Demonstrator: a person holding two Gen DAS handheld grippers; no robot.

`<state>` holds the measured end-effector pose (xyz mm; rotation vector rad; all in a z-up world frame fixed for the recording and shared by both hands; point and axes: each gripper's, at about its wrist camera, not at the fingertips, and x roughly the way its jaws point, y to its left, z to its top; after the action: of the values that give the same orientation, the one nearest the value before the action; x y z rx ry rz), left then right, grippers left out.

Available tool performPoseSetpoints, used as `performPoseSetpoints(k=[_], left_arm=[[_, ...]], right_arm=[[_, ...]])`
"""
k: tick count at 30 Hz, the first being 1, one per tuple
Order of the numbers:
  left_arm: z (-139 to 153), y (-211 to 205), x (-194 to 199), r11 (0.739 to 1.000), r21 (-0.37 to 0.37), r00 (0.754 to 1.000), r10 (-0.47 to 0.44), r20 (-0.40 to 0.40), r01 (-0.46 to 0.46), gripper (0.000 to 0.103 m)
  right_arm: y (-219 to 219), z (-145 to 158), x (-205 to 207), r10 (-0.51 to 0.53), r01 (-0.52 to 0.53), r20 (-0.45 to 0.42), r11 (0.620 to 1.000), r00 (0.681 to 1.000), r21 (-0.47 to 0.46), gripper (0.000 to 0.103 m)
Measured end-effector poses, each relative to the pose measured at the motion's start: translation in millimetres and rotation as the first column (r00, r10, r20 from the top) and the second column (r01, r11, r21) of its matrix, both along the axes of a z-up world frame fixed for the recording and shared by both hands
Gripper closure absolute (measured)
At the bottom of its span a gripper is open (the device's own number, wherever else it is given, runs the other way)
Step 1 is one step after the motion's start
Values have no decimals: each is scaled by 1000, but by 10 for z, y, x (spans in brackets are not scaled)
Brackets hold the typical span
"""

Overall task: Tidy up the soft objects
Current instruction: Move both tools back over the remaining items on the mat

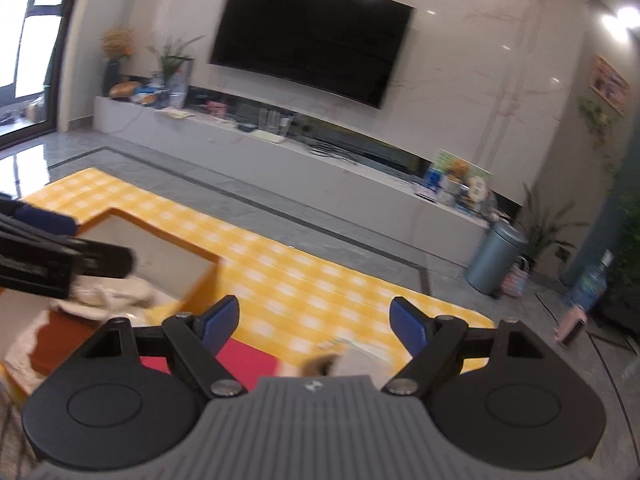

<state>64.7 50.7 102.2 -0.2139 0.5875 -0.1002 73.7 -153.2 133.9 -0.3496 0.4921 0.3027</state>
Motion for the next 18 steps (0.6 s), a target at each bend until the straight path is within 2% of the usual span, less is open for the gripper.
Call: performPoseSetpoints(k=[7, 12, 18], left_arm=[[-127, -248, 76, 995, -79, 997, -64, -46, 60, 4], [-226, -509, 127, 995, -21, 992, -97, -76, 95, 4], [-274, -942, 224, 989, 53, 983, -133, -123, 140, 4]], right_arm=[[-719, -98, 181, -184, 186, -44, 980, 982, 67, 18], [-1054, -350, 338, -281, 287, -84, 954, 956, 83, 18], [-1405, -817, 590, -414, 429, -149, 899, 898, 91, 17]])
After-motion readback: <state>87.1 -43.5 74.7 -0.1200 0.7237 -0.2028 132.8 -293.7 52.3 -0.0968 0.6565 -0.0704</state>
